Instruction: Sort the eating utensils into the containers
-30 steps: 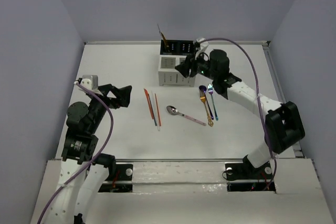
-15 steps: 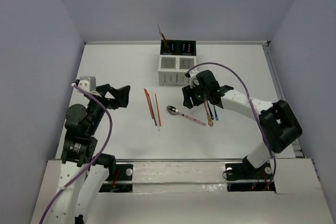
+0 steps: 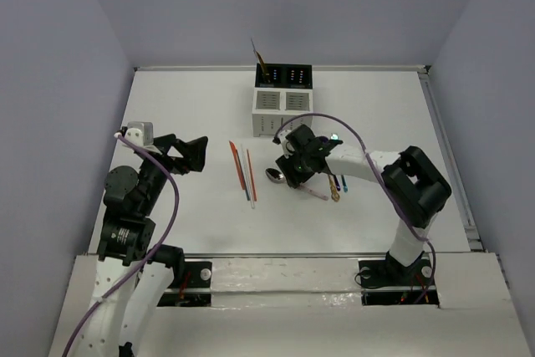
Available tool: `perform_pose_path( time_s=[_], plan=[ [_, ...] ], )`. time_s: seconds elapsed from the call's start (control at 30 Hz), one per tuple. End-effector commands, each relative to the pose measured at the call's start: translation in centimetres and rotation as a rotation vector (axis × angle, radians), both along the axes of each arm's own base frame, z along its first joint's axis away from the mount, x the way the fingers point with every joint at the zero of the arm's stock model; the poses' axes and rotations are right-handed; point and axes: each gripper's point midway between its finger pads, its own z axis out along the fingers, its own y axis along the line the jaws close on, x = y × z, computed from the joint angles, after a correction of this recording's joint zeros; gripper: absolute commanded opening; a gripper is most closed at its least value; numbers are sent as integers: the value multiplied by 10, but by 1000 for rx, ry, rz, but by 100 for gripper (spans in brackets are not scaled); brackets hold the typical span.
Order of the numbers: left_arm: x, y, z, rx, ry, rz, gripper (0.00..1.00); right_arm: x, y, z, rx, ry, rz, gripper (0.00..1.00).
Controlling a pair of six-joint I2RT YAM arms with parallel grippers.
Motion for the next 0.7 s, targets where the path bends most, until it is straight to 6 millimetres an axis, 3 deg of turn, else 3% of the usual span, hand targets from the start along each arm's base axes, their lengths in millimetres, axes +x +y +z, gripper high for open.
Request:
perform_pose_path(
  time_s=[0.0,0.07,0.23,0.33,0.37,0.47,0.63,0.67],
  plan=[
    [1,-3,6,2,-34,-14,99,5,1,-3,-71,-27,3,51],
    [1,-3,7,2,-37,-16,99,1,1,-8,-97,-22,7,41],
    [0,-3,7,1,-40,-16,99,-5,1,-17,-148,-26,12,33],
    [-1,-3,7,2,-41,-17,99,-9,11,-17,-131,-27,36,21],
    [-1,-3,7,1,-40,-18,99,-11,17,-15,-123,-32,48,13],
    [0,-3,8,1,-42,-16,99,-7,26,-3,-82,-55,11,0],
    [-1,-3,7,-1,-41,-16,99,4,38,38,33,-150,-17,0],
    [0,-3,7,0,-40,-18,99,6,40,59,79,-190,-22,0]
  ],
)
